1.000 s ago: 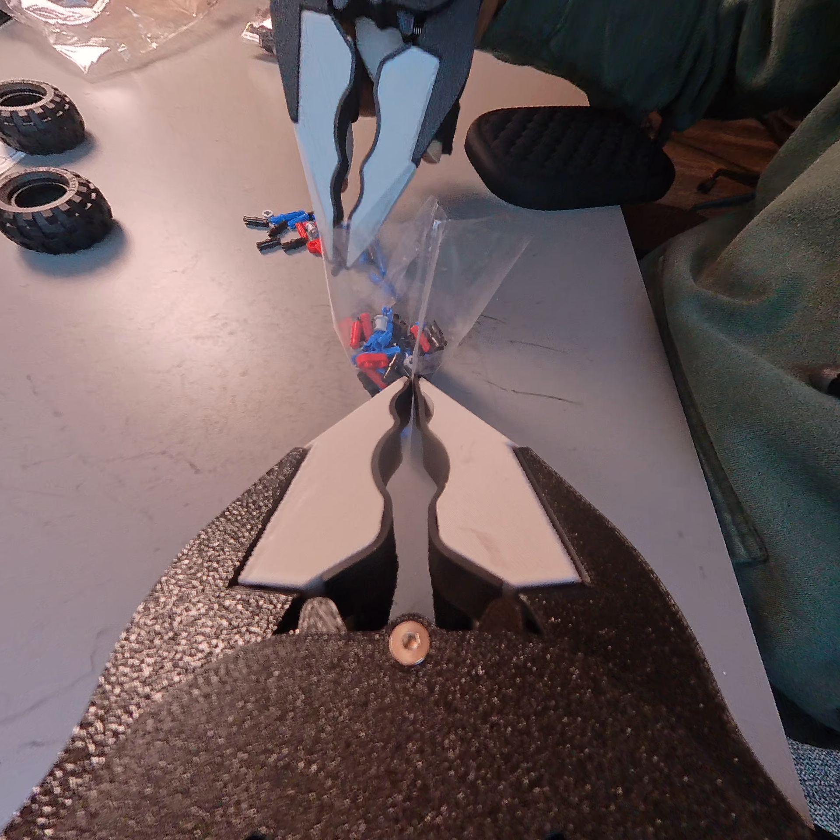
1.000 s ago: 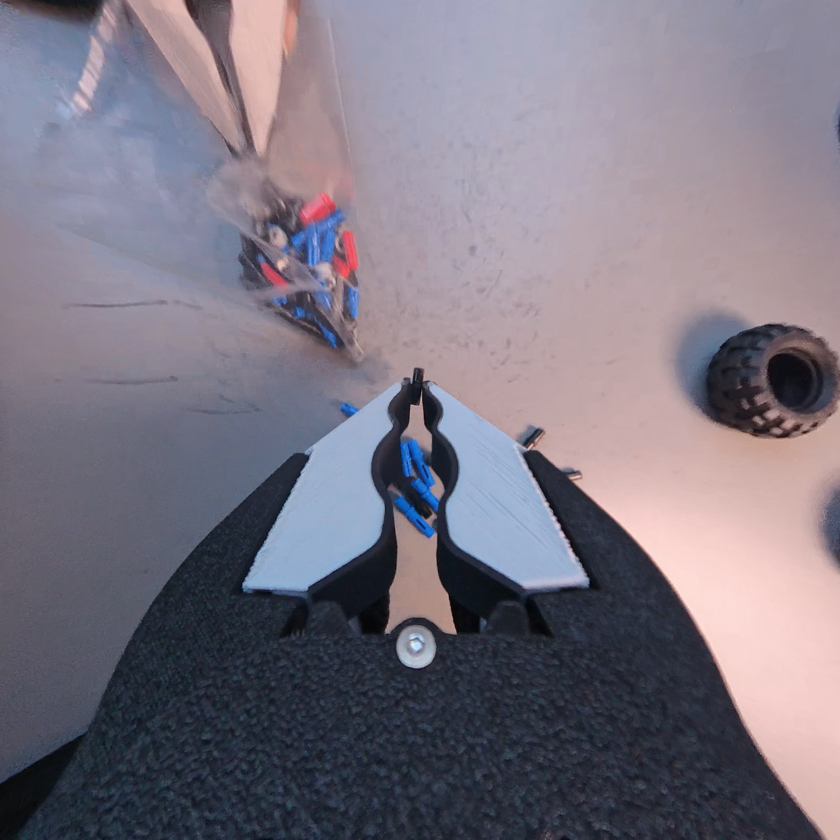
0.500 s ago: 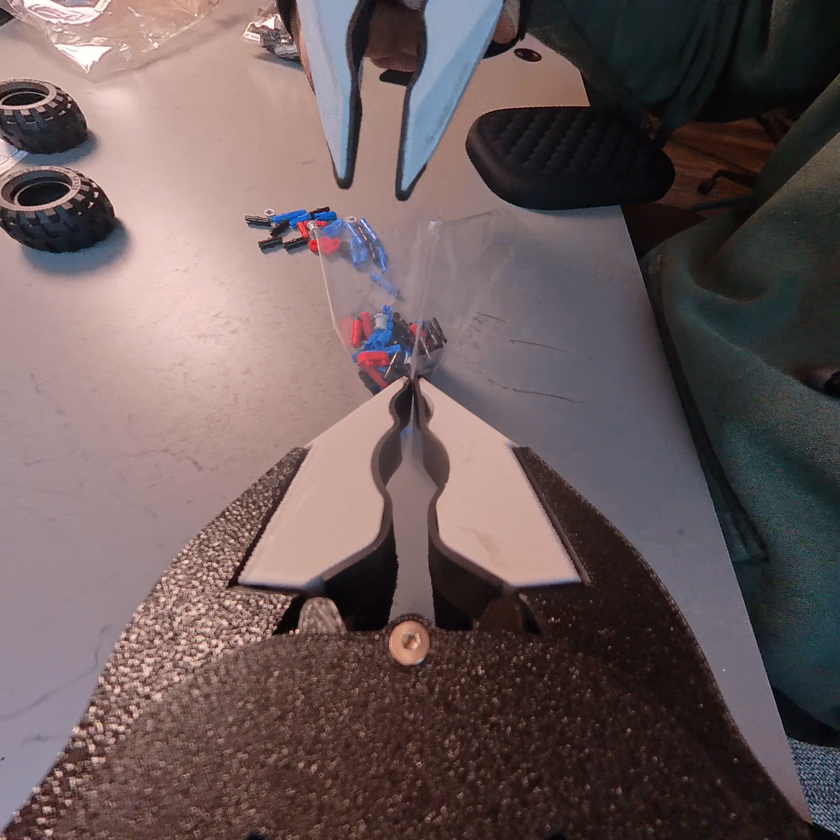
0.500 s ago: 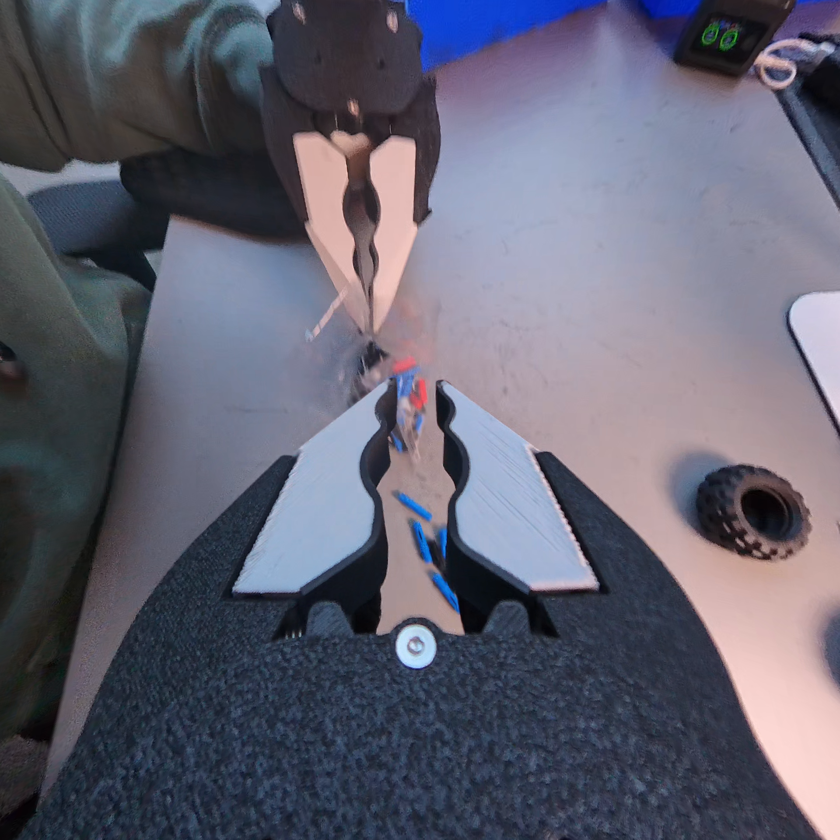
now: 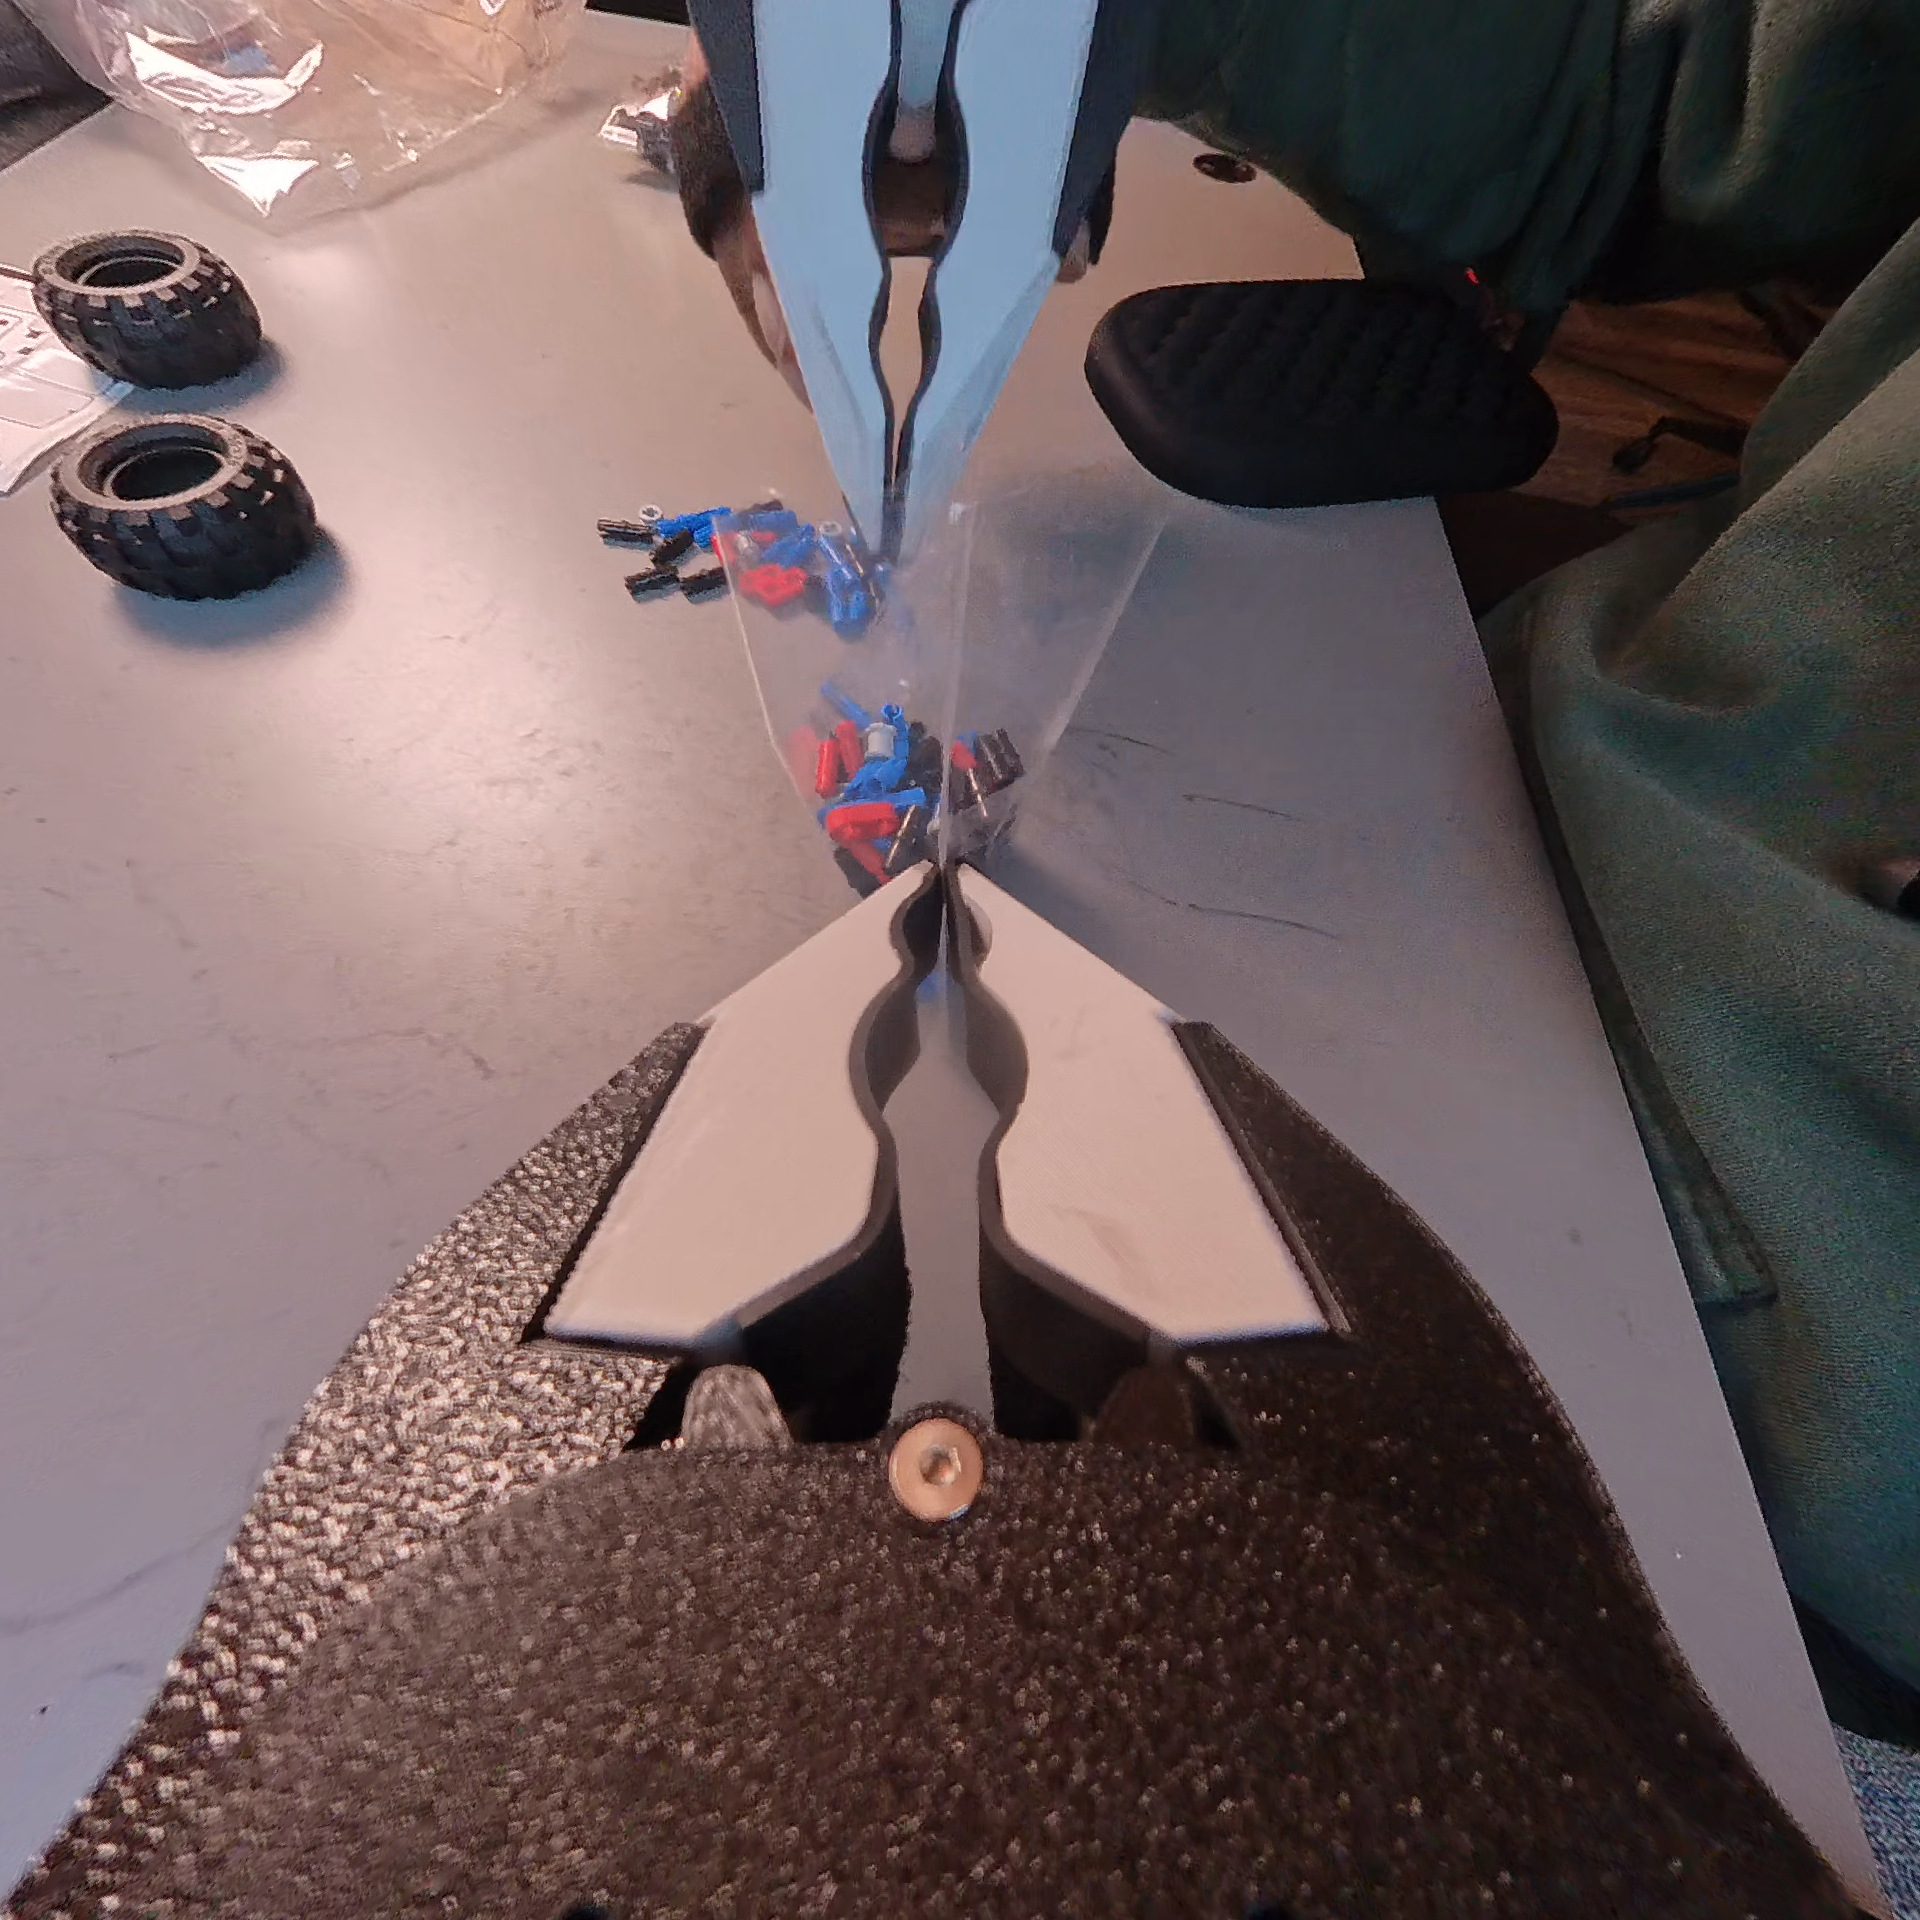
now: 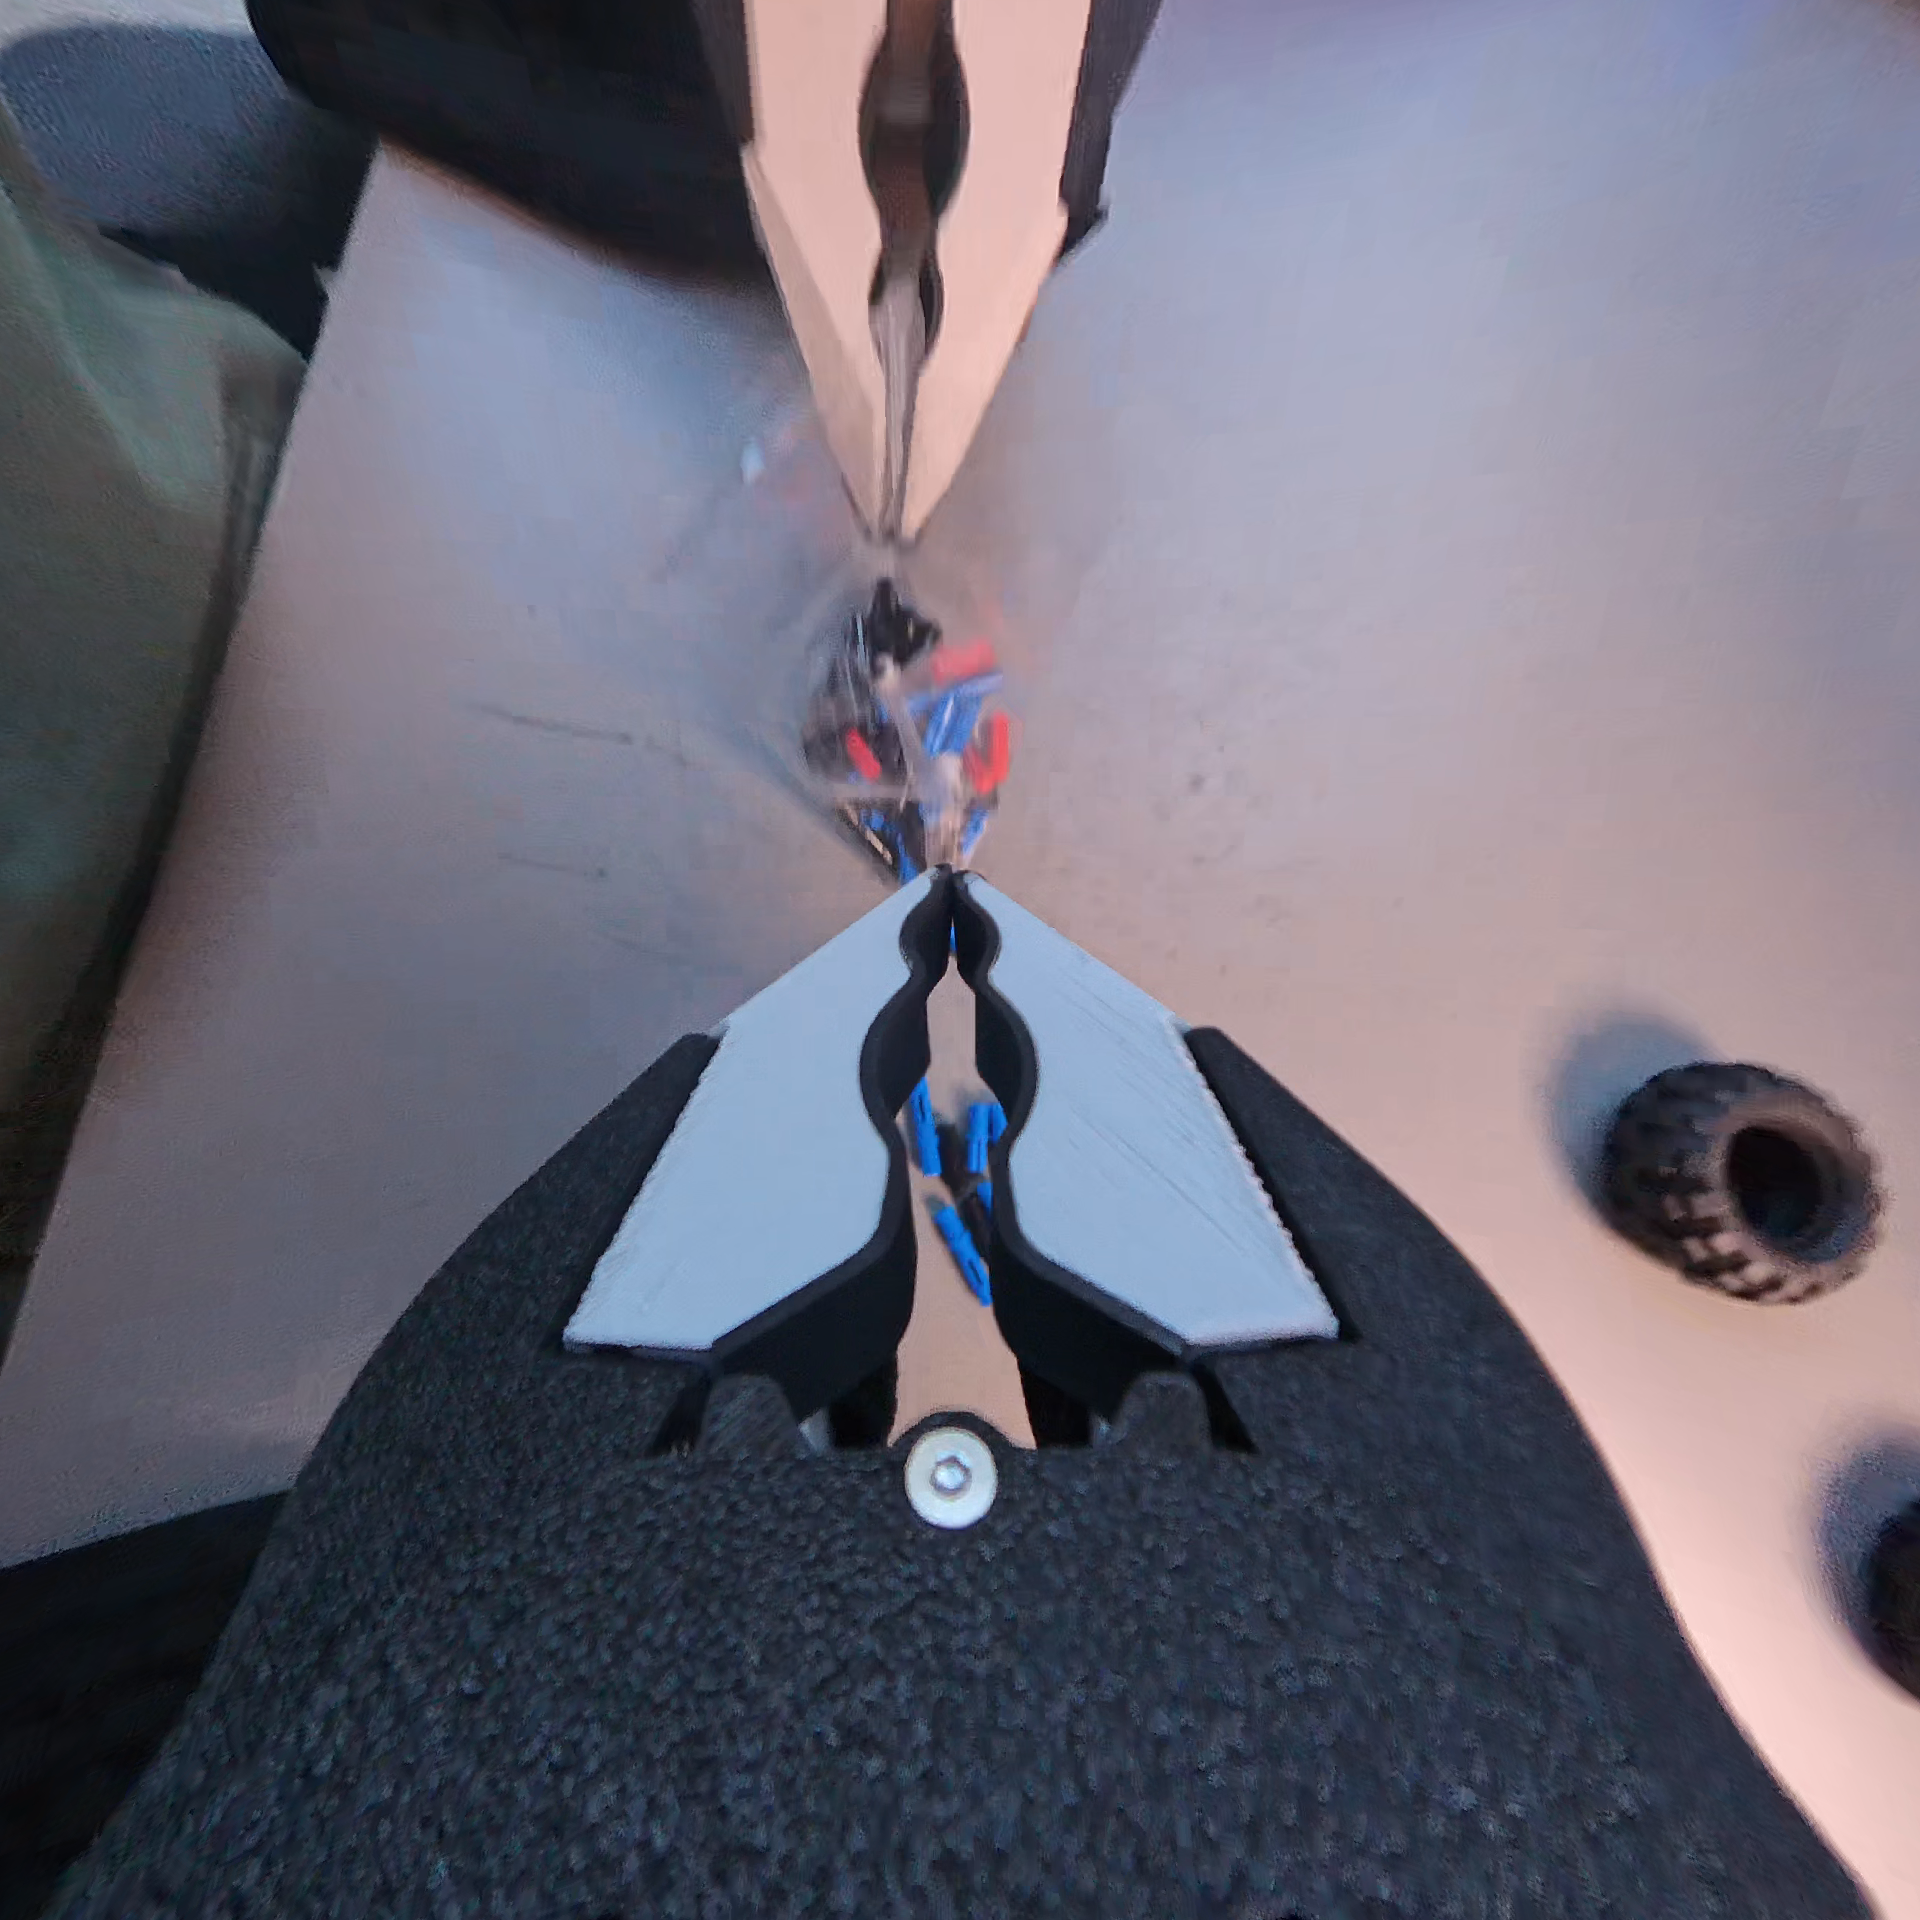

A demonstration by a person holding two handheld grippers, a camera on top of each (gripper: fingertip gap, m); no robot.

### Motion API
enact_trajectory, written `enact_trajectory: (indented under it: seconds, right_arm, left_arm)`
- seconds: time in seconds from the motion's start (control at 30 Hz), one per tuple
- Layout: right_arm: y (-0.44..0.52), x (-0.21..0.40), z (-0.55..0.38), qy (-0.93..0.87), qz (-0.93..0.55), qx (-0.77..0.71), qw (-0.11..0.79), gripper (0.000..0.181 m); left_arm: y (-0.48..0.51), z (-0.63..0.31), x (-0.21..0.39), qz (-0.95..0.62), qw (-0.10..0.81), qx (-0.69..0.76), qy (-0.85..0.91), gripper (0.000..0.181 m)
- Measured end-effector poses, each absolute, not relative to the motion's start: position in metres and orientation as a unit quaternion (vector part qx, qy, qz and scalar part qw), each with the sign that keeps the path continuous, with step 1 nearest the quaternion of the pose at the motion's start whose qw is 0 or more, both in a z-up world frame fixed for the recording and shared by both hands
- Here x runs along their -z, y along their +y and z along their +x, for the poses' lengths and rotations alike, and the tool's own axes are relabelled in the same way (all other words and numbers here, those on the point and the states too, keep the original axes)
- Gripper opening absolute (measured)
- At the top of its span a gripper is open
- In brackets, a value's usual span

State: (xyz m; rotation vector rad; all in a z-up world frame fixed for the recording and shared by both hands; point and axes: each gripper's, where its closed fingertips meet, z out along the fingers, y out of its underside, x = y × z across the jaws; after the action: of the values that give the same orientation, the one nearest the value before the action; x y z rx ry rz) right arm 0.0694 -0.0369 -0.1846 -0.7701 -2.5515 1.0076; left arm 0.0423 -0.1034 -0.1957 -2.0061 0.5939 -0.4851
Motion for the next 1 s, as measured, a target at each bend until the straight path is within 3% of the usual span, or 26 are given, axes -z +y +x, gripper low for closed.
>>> enact_trajectory:
  seconds: [0.13, 0.27, 0.37, 0.5, 0.8, 0.9, 1.0]
  right_arm:
    - [-0.04, 0.168, 0.059, -0.902, -0.236, -0.317, 0.176, 0.0]
    - [-0.028, 0.211, 0.053, -0.921, -0.244, -0.27, 0.135, 0.019]
    - [-0.026, 0.234, 0.047, -0.92, -0.258, -0.277, 0.1, 0.018]
    - [-0.024, 0.24, 0.046, -0.919, -0.266, -0.281, 0.072, 0.003]
    - [-0.066, 0.123, 0.046, -0.868, -0.217, -0.421, 0.147, 0.003]
    - [-0.077, 0.135, 0.044, -0.895, -0.198, -0.369, 0.153, 0.004]
    - [-0.079, 0.141, 0.042, -0.893, -0.21, -0.369, 0.148, 0.019]
  left_arm:
    - [-0.104, 0.039, 0.196, -0.823, 0.477, 0.193, 0.242, 0.0]
    - [-0.106, 0.037, 0.199, -0.827, 0.469, 0.185, 0.247, 0.0]
    - [-0.107, 0.036, 0.199, -0.828, 0.468, 0.184, 0.248, 0.0]
    - [-0.107, 0.034, 0.199, -0.829, 0.468, 0.184, 0.246, 0.0]
    - [-0.107, 0.034, 0.199, -0.828, 0.469, 0.187, 0.244, 0.0]
    - [-0.108, 0.034, 0.199, -0.827, 0.469, 0.187, 0.246, 0.0]
    - [-0.108, 0.034, 0.199, -0.827, 0.469, 0.186, 0.247, 0.0]
